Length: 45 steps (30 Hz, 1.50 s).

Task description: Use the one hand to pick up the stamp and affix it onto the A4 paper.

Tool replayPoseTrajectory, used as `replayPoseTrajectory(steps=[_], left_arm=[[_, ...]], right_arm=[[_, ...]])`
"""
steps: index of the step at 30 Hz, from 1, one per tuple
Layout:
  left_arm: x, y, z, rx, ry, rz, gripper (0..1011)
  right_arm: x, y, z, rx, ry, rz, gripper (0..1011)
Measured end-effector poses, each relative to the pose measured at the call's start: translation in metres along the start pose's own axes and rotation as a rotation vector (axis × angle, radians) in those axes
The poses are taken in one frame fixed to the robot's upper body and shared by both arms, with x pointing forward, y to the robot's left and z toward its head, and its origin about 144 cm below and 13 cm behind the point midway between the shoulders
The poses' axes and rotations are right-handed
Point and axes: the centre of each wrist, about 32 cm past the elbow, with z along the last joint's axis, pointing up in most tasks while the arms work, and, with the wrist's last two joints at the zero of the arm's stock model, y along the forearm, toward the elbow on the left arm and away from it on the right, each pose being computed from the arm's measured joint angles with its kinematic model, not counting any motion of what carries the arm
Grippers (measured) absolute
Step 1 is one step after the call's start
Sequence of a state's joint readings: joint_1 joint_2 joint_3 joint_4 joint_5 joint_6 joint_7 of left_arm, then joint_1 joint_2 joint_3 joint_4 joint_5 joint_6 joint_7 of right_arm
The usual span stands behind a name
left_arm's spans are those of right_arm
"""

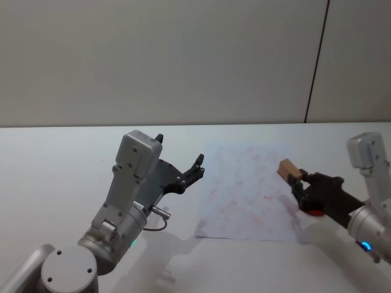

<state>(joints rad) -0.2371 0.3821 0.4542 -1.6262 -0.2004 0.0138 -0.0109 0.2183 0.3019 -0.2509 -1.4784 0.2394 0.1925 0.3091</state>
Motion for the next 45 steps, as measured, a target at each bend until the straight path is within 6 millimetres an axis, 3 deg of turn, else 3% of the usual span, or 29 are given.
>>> replayPoseTrajectory(steps=[18,45], left_arm=[[0.000,0.000,0.000,0.000,0.000,0.000,993],[0.000,0.000,0.000,0.000,0.000,0.000,993]], right_arm=[[0.026,-0.006,-0.016,-0.061,-0.011,-0.077,214],[0.036,-0.005,-0.028,-0.112,0.001,-0.088,216]])
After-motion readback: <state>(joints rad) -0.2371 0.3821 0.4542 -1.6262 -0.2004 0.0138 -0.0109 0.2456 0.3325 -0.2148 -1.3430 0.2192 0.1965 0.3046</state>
